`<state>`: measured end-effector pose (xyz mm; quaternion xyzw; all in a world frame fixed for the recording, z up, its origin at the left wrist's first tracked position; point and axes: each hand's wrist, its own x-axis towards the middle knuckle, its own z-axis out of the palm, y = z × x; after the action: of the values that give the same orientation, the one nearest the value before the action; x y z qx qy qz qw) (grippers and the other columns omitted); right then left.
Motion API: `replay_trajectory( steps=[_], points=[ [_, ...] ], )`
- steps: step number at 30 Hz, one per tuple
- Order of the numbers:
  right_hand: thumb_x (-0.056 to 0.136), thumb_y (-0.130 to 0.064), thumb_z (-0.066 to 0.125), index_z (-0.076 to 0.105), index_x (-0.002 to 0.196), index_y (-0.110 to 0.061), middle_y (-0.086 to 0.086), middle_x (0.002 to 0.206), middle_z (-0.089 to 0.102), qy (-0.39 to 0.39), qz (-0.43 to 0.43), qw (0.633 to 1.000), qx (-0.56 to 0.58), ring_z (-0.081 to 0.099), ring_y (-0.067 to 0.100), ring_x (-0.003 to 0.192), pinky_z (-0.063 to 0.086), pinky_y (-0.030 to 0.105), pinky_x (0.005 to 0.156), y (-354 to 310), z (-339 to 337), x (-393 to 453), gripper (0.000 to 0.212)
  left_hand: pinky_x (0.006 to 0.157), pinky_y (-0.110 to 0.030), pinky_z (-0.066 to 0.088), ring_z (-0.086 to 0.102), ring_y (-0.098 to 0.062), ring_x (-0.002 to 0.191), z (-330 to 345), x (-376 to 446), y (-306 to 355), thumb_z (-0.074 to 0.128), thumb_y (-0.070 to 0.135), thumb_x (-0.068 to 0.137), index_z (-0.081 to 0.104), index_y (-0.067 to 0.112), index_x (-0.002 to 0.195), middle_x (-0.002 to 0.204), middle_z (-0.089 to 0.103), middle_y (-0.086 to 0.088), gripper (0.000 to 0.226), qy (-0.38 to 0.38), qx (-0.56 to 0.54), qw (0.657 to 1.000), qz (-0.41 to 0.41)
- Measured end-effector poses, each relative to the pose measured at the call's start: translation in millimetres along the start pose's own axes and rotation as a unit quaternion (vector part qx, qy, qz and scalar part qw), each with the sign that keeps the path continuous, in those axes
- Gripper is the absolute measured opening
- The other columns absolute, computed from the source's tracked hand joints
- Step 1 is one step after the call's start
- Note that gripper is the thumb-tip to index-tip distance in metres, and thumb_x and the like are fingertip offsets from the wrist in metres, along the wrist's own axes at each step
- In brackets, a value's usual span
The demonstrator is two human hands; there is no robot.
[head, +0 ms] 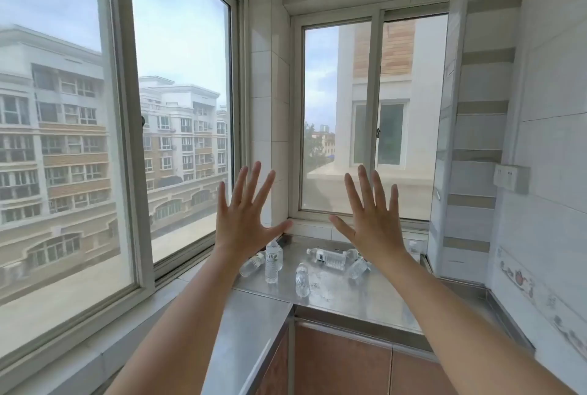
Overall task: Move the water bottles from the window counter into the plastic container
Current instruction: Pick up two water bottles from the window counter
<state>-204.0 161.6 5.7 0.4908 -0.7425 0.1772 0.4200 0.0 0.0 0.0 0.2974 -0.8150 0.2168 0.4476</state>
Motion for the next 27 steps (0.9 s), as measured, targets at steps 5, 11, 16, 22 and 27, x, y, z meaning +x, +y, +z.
replay_trajectory(
  steps=[5,11,16,22,27],
  points=[
    [0.09,-0.062,0.024,0.018,0.151,-0.017,0.011,0.159,0.016,-0.023,0.012,1.0,0.011,0.02,0.035,0.144,0.023,0.062,0.11,8.7,34.7,-8.3,0.077,0.116,-0.055,0.023,0.022,-0.024,0.151,35.3,-7.2,13.8,0.046,0.076,0.081,0.014,0.034,0.158,0.165,0.02,0.002,0.094,-0.035,-0.02,0.999,-0.01],
    [0.092,-0.064,0.01,0.038,0.142,-0.016,0.011,0.15,0.04,-0.072,0.015,0.995,0.067,0.042,0.031,0.134,0.033,0.056,0.106,21.0,92.4,-29.4,0.075,0.107,-0.045,0.039,0.044,-0.021,0.139,102.1,-31.1,41.1,0.039,0.072,0.078,0.036,0.027,0.151,0.151,0.047,0.005,0.085,-0.093,-0.068,0.993,-0.037],
    [0.087,-0.054,0.038,0.046,0.138,-0.014,0.011,0.144,0.047,-0.094,0.01,0.991,0.092,0.046,0.032,0.129,0.039,0.054,0.102,45.9,162.5,-39.3,0.065,0.104,-0.041,0.041,0.048,-0.017,0.134,174.4,-49.7,61.0,0.047,0.069,0.077,0.043,0.026,0.146,0.146,0.05,0.009,0.081,-0.143,-0.078,0.985,-0.053],
    [0.086,-0.054,0.041,0.039,0.141,-0.017,0.01,0.142,0.049,-0.143,0.026,0.981,0.127,0.048,0.03,0.128,0.042,0.05,0.101,76.8,243.7,-39.3,0.067,0.098,-0.042,0.046,0.054,-0.019,0.127,250.4,-67.3,76.4,0.05,0.068,0.078,0.051,0.025,0.139,0.138,0.057,0.009,0.075,-0.171,-0.092,0.975,-0.104],
    [0.085,-0.05,0.042,0.053,0.132,-0.014,0.011,0.133,0.058,-0.184,0.021,0.971,0.149,0.057,0.032,0.117,0.046,0.049,0.094,82.6,306.0,-42.5,0.06,0.102,-0.041,0.043,0.051,-0.019,0.129,300.8,-72.5,73.7,0.051,0.068,0.079,0.046,0.025,0.143,0.141,0.055,0.009,0.077,-0.216,-0.087,0.963,-0.134]
  ],
)
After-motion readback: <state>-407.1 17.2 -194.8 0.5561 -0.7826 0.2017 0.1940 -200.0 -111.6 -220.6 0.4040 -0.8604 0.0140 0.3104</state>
